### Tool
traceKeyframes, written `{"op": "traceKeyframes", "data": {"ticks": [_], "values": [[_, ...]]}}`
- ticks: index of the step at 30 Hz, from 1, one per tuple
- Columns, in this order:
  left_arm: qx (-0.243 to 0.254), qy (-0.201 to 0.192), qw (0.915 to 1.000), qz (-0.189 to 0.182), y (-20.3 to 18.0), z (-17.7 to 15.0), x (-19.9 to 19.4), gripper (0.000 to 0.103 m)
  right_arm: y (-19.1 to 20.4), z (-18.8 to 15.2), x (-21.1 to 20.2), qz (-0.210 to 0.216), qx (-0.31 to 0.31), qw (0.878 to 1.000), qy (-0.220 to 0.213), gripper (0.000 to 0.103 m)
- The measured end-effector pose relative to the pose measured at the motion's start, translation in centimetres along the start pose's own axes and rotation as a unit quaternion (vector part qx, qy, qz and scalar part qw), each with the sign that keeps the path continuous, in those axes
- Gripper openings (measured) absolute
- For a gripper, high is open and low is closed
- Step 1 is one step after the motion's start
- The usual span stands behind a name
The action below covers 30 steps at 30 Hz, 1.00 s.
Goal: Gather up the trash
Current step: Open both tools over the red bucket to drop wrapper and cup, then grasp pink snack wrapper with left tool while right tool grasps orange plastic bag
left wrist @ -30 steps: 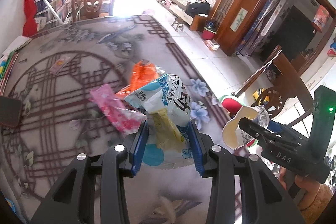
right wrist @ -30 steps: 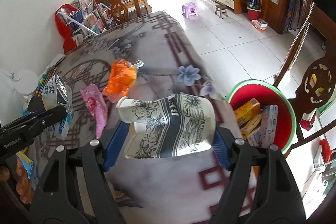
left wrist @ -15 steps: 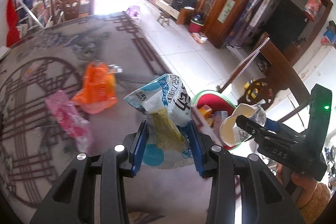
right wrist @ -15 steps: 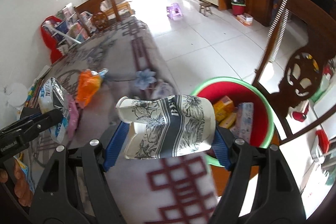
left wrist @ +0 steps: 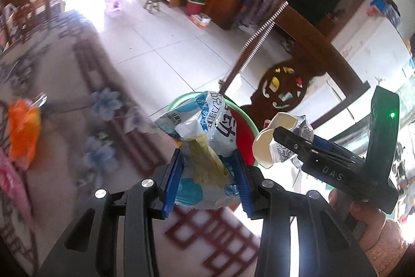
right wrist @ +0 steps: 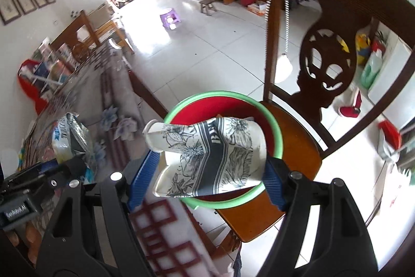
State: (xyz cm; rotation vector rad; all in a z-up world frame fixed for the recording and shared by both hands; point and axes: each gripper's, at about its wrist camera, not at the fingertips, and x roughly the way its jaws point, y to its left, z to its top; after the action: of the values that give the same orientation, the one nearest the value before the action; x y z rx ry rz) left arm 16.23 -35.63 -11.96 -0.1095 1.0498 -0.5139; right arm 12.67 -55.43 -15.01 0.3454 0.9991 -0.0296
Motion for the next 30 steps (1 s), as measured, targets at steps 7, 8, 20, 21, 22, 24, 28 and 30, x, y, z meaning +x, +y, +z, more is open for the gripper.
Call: {"op": "traceKeyframes", "data": {"ticks": [7, 8, 20, 21, 22, 24, 28, 30], "values": [[0.011, 0.002, 0.9999, 0.006, -1.4, 1.3, 1.9, 0.072, -1.2, 2.4, 2.5, 0.03, 0.006, 0.999, 0.02, 0.087], [0.009, 0.003, 0.9999, 0.011, -1.1, 1.4, 1.8, 0.074, -1.3, 2.7, 3.0, 0.022, 0.004, 1.0, 0.021, 0.088], [-0.214, -0.055, 0.9492, 0.224, 15.1, -3.7, -5.2, 0.078, 1.7, 3.3, 5.7, 0.037, -0.01, 0.999, 0.038, 0.088], [-0.239, -0.056, 0.9396, 0.239, 16.7, -4.5, -5.7, 0.078, 2.0, 3.3, 5.8, 0.04, -0.014, 0.998, 0.04, 0.088], [-0.26, -0.055, 0.9304, 0.253, 18.4, -5.2, -6.1, 0.078, 2.6, 3.3, 5.9, 0.043, -0.02, 0.998, 0.041, 0.088], [-0.285, -0.049, 0.9197, 0.265, 20.5, -6.1, -6.3, 0.078, 3.6, 3.1, 5.9, 0.048, -0.029, 0.998, 0.043, 0.088], [-0.304, -0.029, 0.9133, 0.27, 23.4, -7.0, -5.4, 0.078, 5.9, 2.5, 6.0, 0.06, -0.047, 0.996, 0.052, 0.088], [-0.299, -0.022, 0.9156, 0.269, 24.0, -7.1, -4.7, 0.078, 7.3, 2.2, 5.9, 0.064, -0.058, 0.995, 0.056, 0.088]]}}
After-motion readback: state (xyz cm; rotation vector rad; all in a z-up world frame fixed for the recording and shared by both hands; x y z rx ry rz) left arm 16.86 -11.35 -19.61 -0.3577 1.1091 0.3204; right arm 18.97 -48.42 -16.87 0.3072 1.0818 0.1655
